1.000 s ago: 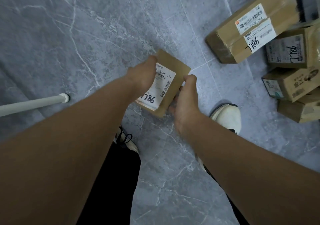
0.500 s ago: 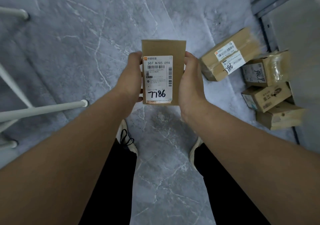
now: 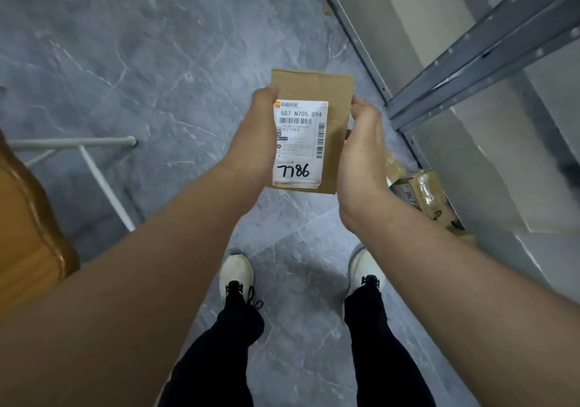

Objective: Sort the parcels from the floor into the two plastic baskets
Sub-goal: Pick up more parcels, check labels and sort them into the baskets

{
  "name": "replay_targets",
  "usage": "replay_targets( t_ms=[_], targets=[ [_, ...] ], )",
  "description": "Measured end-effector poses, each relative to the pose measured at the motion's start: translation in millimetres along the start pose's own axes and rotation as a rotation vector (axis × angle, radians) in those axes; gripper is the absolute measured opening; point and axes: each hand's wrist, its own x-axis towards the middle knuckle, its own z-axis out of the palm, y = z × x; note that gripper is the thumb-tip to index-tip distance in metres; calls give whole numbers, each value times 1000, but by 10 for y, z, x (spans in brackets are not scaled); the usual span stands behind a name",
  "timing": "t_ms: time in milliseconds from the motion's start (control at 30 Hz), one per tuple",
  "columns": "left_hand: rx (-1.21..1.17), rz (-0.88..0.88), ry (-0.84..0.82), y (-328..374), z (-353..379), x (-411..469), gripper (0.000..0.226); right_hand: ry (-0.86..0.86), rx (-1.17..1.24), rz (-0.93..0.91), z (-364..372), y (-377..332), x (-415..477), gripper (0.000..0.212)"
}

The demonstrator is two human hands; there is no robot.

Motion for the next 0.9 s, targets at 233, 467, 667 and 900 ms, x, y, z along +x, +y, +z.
replay_targets(
  t_ms=[233,467,667,900],
  targets=[
    [-30,171,15,1009,-314,-885,50,63,42,-168,36,-1159,-770,45],
    [1,363,-30,1869,-557,-1753,46,118,100,-310,-33,-2074,-1597,60],
    [38,528,-102,2541,-628,-2673,52,230,101,-431,-301,-2830,-2511,55],
    [-49,695,-192,3224,-392,-4028,57,313,121,-582,-893,-3740,-3710,56]
  ],
)
